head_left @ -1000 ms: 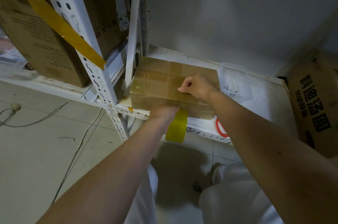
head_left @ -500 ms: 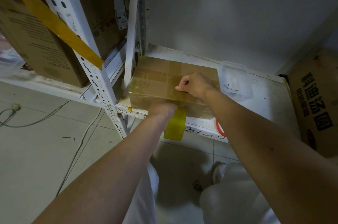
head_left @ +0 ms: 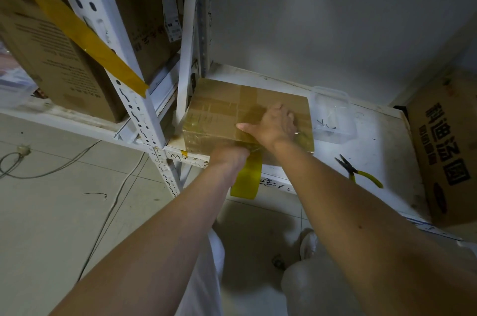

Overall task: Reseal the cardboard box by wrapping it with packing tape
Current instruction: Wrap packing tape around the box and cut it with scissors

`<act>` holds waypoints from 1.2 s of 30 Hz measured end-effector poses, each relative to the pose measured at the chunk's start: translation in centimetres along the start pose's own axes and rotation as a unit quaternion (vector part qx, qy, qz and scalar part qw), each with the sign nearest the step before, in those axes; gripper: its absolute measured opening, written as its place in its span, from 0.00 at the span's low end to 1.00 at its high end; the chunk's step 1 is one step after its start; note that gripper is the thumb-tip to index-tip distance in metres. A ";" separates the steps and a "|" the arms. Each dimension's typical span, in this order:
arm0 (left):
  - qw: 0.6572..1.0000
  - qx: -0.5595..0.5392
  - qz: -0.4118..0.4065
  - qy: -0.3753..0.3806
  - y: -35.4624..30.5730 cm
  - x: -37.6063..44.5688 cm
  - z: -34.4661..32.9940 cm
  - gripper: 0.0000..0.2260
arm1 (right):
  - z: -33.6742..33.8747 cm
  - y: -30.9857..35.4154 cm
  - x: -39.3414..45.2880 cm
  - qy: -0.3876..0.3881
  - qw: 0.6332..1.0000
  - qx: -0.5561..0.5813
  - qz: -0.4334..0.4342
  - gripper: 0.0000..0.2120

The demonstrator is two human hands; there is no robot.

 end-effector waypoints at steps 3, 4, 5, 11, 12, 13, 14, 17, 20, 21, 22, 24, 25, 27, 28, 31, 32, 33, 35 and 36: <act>1.000 0.003 -0.006 -0.016 0.2 0.2 0.0 0.10 | 0.5 -0.9 0.2 -0.013 0.999 0.029 -0.007 0.45; 1.000 0.009 -0.010 -0.018 0.2 -0.1 0.0 0.08 | 0.6 -1.4 0.3 -0.014 0.999 0.038 0.000 0.42; 1.000 0.012 -0.018 -0.023 0.0 -0.4 -0.1 0.04 | 0.6 -1.8 0.4 -0.015 0.999 0.046 0.010 0.39; 1.000 -0.006 -0.013 0.018 1.1 -0.1 -0.4 0.08 | 0.4 -1.9 -0.3 0.044 0.997 -0.013 0.063 0.45; 1.000 -0.007 -0.013 0.025 1.2 0.0 -0.5 0.08 | 0.5 -1.8 -0.5 0.050 0.997 -0.019 0.063 0.47; 1.000 -0.006 -0.015 0.020 1.1 -0.5 -0.5 0.07 | 0.5 -1.8 -0.6 0.053 0.996 -0.020 0.063 0.47; 0.999 -0.011 -0.012 0.030 1.2 -0.4 -0.6 0.08 | 0.6 -1.7 -0.7 0.054 0.996 -0.021 0.062 0.48; 0.999 0.002 -0.005 0.047 1.4 -1.0 -0.7 0.10 | 0.6 -1.7 -0.9 0.058 0.996 -0.024 0.068 0.48; 0.998 -0.002 0.004 0.059 1.8 -0.7 -0.6 0.25 | 0.7 -1.7 -1.1 0.059 0.995 -0.027 0.077 0.47; 0.998 0.008 0.010 0.057 1.9 -0.7 -0.5 0.24 | 0.7 -1.7 -1.1 0.061 0.995 -0.028 0.080 0.46; 0.998 0.012 0.016 0.060 2.2 -0.5 -0.6 0.22 | 0.7 -1.7 -1.1 0.063 0.994 -0.027 0.081 0.46; 0.998 0.016 0.032 0.060 2.5 -0.4 -0.6 0.20 | 0.8 -1.6 -1.1 0.067 0.994 -0.020 0.079 0.46; 0.997 0.019 0.037 0.059 2.5 -0.2 -0.7 0.20 | 0.8 -1.7 -1.0 0.068 0.995 -0.015 0.077 0.47; 0.996 0.020 0.064 0.065 2.6 0.2 -0.8 0.22 | 0.7 -1.7 -1.1 0.068 0.995 -0.009 0.074 0.46; 0.994 0.021 0.081 0.073 2.6 0.0 -1.0 0.23 | 0.7 -1.7 -1.1 0.067 0.995 -0.009 0.074 0.46; 0.991 0.032 0.114 0.060 3.7 0.9 -1.0 0.32 | 0.8 -1.7 -1.2 0.065 0.995 -0.003 0.071 0.45; 0.992 0.027 0.118 0.041 4.3 1.7 -1.0 0.33 | 0.8 -1.6 -1.2 0.070 0.995 -0.003 0.071 0.45; 0.993 0.017 0.112 0.028 4.7 2.0 -0.8 0.32 | 0.7 -1.6 -1.2 0.073 0.995 -0.005 0.070 0.45; 0.997 0.013 0.079 0.017 4.6 1.9 -0.9 0.27 | 0.7 -1.8 -1.0 0.066 0.996 -0.009 0.064 0.45; 0.998 0.012 0.065 0.014 4.6 1.9 -0.9 0.25 | 0.7 -1.7 -1.0 0.064 0.996 -0.014 0.064 0.45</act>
Point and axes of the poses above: each hand's wrist, its own x-axis towards the middle knuckle, its own z-axis out of the back of the hand, y = z × x, the point moved 5 cm from there along x, towards the middle knuckle, and after that the axes turned 12 degrees about z, right-handed, at the moved point
